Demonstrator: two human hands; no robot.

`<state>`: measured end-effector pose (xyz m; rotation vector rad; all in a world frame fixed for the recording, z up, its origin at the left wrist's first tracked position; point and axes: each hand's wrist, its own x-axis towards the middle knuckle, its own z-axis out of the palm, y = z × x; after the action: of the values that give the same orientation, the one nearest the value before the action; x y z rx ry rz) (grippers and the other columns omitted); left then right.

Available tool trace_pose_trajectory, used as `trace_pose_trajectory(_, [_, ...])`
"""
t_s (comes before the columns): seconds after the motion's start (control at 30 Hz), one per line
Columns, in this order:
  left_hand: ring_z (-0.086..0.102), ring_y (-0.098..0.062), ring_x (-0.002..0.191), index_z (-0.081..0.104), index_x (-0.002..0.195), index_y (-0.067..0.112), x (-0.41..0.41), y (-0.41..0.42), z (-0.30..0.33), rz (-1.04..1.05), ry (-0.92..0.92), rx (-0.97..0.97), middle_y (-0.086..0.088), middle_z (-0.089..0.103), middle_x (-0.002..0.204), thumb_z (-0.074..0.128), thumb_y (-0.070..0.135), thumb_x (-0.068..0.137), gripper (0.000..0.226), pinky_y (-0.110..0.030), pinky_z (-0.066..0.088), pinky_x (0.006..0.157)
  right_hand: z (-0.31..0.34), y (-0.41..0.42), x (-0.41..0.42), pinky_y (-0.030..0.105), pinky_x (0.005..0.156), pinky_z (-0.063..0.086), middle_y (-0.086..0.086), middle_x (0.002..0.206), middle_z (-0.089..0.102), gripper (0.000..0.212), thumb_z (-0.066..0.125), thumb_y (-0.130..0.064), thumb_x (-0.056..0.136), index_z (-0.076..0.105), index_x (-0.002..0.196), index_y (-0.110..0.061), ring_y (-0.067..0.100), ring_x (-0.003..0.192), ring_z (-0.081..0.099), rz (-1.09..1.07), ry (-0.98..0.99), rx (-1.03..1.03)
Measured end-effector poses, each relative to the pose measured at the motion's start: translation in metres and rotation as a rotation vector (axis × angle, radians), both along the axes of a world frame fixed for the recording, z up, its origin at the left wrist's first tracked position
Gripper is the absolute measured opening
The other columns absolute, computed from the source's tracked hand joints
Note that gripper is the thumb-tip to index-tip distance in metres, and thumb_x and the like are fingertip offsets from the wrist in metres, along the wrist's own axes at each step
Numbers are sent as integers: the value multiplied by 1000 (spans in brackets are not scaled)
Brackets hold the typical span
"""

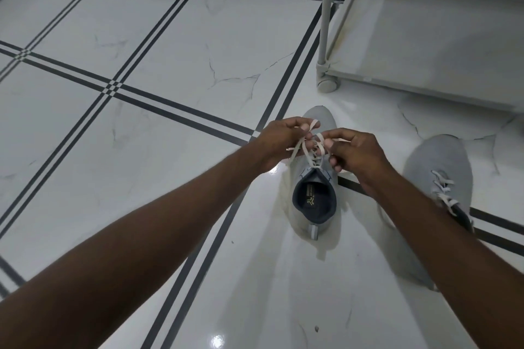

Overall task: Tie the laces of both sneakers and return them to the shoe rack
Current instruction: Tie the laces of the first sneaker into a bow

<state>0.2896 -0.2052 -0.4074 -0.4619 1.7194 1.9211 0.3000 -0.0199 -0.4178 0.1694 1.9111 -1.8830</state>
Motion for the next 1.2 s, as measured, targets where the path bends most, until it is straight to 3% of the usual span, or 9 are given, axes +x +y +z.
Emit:
trace_pose_trajectory(0.23, [63,-13,66,61,124,5,3,-3,-9,-16,-61,-35,-9,68,91,51,-4,94,32,-31,57,72,5,-7,7,37,56,59,22,74,69,31,49,3,95,67,112,-18,32,54,68,92,134,113])
trace_pose_trajectory(0.37, [67,-13,59,63,108,0,3,7,-13,33,-108,-24,-13,67,82,65,-1,89,19,-26,60,64,7,-9,6,41,54,60,23,81,66,37,46,5,96,63,115,-21,36,55,70,118,158,147])
trace_pose_trajectory(0.47, [68,-12,60,67,92,1,1,9,-11,-14,-111,22,-11,66,76,61,1,92,6,-24,60,65,6,-9,2,44,55,61,24,82,67,34,51,3,95,62,116,-22,40,56,70,147,171,147])
trace_pose_trajectory(0.63, [65,-13,74,70,95,8,3,5,-7,-137,-181,113,-10,67,89,62,16,94,11,-25,56,75,3,-3,-3,42,54,60,24,79,67,24,55,2,93,58,107,-17,39,56,68,176,121,98])
trace_pose_trajectory(0.73, [58,-8,63,69,98,6,4,8,-9,-144,-130,105,-9,65,89,63,16,94,12,-22,50,68,-4,0,-5,35,52,56,24,77,64,19,59,1,92,53,108,-8,31,56,65,189,47,37])
trace_pose_trajectory(0.83, [57,-10,68,68,104,10,3,3,-8,-164,-101,103,-6,64,91,55,16,98,15,-25,51,72,-10,6,-8,31,51,55,21,75,60,16,59,0,92,52,106,-3,27,56,61,168,-47,-29])
trace_pose_trajectory(0.97, [63,-22,85,72,99,13,3,-8,-4,-347,92,-157,-14,70,93,62,22,94,15,-36,53,83,-11,8,-10,26,50,52,14,70,60,4,56,-3,94,56,97,-5,20,53,59,137,-131,-95])
trace_pose_trajectory(1.1, [69,-17,70,76,80,10,0,-5,3,-511,495,-734,-8,75,75,79,29,76,19,-35,54,70,-13,5,-15,19,41,44,9,66,61,9,56,-11,96,64,92,-9,10,44,52,114,-196,19])
trace_pose_trajectory(1.2, [69,-18,68,77,79,19,8,11,2,-489,743,-976,2,76,75,70,29,73,14,-34,54,62,-9,3,-18,16,34,34,9,70,65,18,50,-4,96,67,101,-9,6,39,44,196,-257,55])
